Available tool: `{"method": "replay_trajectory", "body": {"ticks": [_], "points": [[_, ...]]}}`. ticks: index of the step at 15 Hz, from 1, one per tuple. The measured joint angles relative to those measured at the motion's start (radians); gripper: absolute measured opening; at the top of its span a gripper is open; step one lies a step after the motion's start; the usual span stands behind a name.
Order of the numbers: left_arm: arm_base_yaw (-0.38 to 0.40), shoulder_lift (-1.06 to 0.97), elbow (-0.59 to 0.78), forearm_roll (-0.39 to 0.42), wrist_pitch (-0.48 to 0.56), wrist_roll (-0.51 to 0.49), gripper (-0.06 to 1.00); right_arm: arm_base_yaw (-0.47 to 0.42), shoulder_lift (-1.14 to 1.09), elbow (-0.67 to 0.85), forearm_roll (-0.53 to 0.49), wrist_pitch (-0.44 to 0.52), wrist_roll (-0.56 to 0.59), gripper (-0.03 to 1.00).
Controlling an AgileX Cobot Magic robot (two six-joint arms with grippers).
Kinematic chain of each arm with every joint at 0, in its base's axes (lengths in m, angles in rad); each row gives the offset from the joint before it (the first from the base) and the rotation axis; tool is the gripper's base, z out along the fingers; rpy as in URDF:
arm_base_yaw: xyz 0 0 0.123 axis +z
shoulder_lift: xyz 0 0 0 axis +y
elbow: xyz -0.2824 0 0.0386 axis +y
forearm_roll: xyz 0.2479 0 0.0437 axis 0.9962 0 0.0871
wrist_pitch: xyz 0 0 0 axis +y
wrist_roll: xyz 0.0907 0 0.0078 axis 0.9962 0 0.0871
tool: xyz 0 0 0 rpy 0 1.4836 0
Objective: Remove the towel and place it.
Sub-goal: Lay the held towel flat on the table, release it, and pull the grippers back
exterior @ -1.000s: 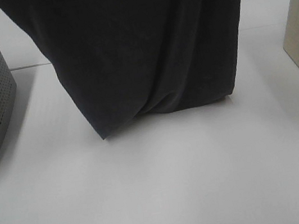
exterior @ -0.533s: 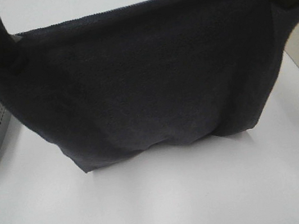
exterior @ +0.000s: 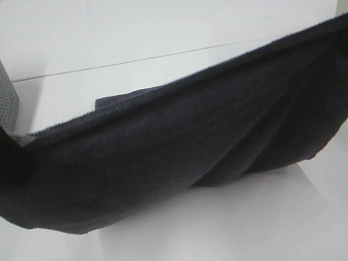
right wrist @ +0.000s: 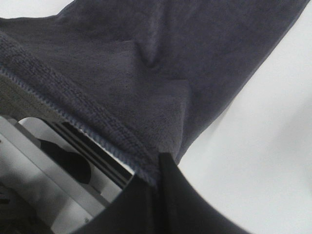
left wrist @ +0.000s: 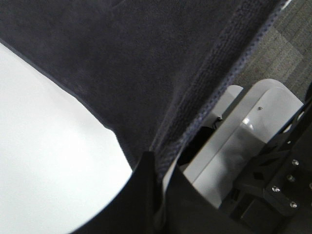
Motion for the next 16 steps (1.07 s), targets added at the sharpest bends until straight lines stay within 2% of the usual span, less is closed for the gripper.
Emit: {"method": "replay_trajectory", "body": {"ticks": [5, 8, 12, 16], "points": [[0.000, -0.001, 0.164, -0.085, 0.003, 0.004, 0.00, 0.000, -0.001, 0.221, 0.100, -0.001, 0.021, 0.01], [-0.064, 0.012, 0.241, -0.104, 0.001, 0.006, 0.00, 0.000, -0.001, 0.358, 0.147, -0.003, 0.021, 0.01], [-0.172, 0.126, 0.262, -0.100, 0.005, 0.007, 0.00, 0.000, -0.002, 0.506, 0.179, -0.002, 0.028, 0.01], [-0.187, 0.251, 0.262, -0.118, 0.002, 0.007, 0.00, 0.000, -0.001, 0.551, 0.189, -0.005, 0.074, 0.01]]}}
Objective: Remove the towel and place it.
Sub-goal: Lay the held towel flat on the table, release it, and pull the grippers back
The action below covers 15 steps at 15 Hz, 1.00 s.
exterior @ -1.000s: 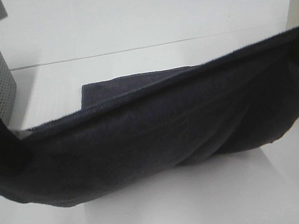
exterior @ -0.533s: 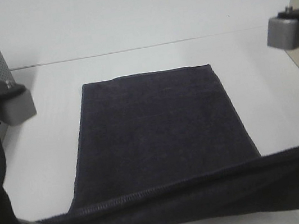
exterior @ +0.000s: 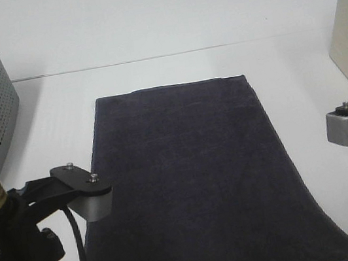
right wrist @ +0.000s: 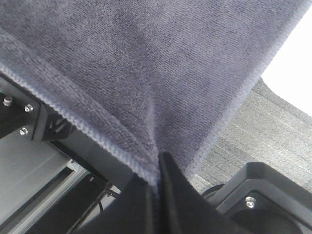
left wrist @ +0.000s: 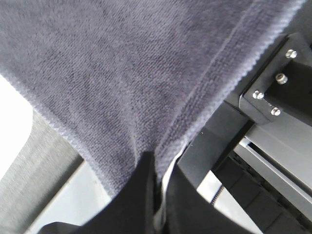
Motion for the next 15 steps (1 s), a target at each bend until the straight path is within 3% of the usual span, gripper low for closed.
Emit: {"method": "replay_trajectory", "body": {"ticks": [5, 15], "points": [[0.000, 0.141, 0.000, -0.064, 0.005, -0.004, 0.00, 0.000, 0.192, 0.006, -0.001, -0.001, 0.025, 0.01], [0.000, 0.351, -0.018, -0.082, 0.027, -0.004, 0.00, -0.001, 0.478, 0.005, 0.064, -0.076, -0.032, 0.01]]}}
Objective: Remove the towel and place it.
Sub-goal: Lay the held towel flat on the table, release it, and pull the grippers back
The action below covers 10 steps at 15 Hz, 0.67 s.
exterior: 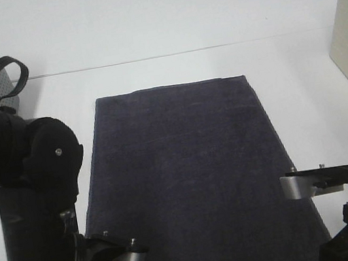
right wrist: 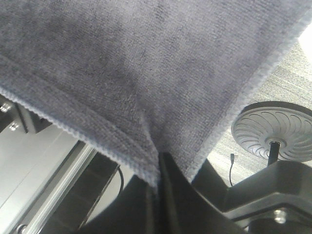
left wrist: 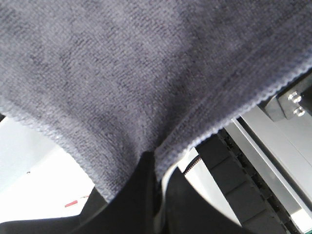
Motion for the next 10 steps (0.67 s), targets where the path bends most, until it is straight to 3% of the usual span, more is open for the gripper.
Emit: {"method": "replay_trajectory", "body": {"ticks": [7, 9, 10], "points": [[-0.006, 0.023, -0.043, -0.051, 0.005, 0.018, 0.01, 0.000, 0.002, 0.000, 0.013, -0.020, -0.024, 0.01], [-0.006, 0.023, -0.043, -0.088, -0.003, 0.018, 0.15, 0.000, 0.002, 0.000, 0.014, -0.014, -0.024, 0.06], [-0.006, 0.023, -0.043, -0.109, -0.020, 0.013, 0.31, 0.000, 0.002, 0.000, 0.016, -0.013, -0.025, 0.12]]}}
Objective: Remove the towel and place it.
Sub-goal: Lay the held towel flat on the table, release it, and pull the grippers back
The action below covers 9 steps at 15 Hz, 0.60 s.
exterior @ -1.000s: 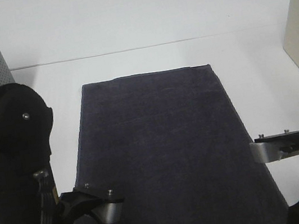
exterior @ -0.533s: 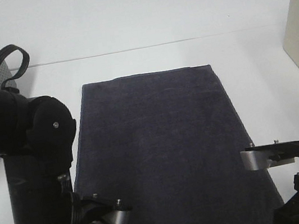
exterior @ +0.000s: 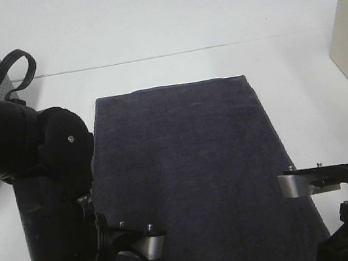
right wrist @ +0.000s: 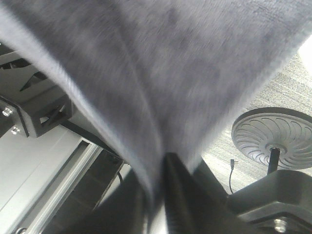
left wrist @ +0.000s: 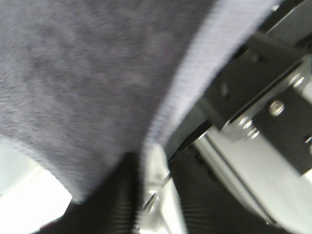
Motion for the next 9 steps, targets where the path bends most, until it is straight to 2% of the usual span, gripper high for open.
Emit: {"method": "replay_trajectory", "body": {"ticks": [1, 3, 4, 5, 9], "points": [[0.000, 0.000, 0.000, -0.014, -0.016, -0.014, 0.49, 0.000, 0.000, 0.000, 0.008, 0.000, 0.000, 0.21], [0.000, 0.000, 0.000, -0.022, -0.027, -0.025, 0.79, 0.000, 0.000, 0.000, 0.039, -0.003, 0.000, 0.46], [0.000, 0.000, 0.000, -0.023, -0.027, -0.025, 0.84, 0.000, 0.000, 0.000, 0.043, -0.007, 0.000, 0.58], [0.000, 0.000, -0.001, -0.023, -0.026, -0.027, 0.87, 0.000, 0.000, 0.000, 0.043, -0.012, 0.000, 0.65], [0.000, 0.000, -0.028, -0.028, 0.004, -0.020, 0.88, 0.000, 0.000, 0.000, 0.043, -0.025, 0.000, 0.71]]}}
